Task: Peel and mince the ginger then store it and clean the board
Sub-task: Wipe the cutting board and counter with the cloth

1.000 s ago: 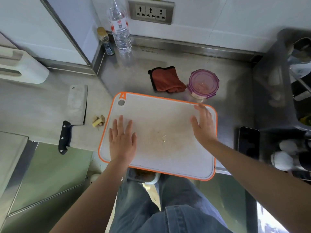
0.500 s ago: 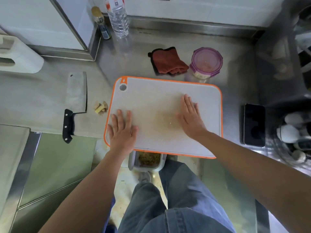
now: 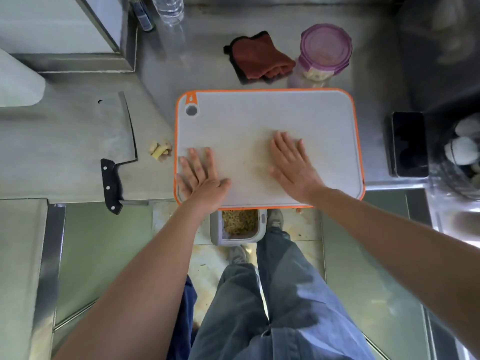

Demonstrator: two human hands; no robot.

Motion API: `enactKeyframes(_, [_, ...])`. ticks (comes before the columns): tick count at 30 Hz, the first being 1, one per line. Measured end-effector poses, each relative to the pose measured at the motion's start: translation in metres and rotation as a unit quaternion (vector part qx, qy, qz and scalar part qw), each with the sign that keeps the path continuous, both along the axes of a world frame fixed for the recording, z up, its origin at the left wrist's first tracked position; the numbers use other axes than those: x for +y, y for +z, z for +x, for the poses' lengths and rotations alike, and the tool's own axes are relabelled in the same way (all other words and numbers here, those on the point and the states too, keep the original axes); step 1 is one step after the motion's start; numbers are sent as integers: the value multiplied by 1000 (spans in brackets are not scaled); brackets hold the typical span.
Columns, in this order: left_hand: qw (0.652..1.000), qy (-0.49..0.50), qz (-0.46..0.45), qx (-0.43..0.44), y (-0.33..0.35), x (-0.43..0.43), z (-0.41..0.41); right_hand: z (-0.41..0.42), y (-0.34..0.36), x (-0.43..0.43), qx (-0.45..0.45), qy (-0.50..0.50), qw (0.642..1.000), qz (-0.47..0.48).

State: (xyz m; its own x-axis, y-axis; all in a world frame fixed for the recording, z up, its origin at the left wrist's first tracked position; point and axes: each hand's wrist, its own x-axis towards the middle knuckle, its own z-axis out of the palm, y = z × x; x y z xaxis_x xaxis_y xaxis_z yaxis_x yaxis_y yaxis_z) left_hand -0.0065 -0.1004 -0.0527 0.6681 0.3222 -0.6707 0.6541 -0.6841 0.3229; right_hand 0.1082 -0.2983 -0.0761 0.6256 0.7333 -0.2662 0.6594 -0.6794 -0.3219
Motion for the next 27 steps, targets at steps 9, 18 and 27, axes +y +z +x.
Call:
enactKeyframes(9, [1000,-17,-6,9,1,2,1,-32,14,-6,53,59,990,119])
enactKeyframes(18, [1000,-16,-4,-13,-4,3,-1,-65,3,-11,34,135,990,30])
enactKeyframes(27, [969,-37,128,-208,-18,9,-43,-52,-1,-8,1,43,999,7])
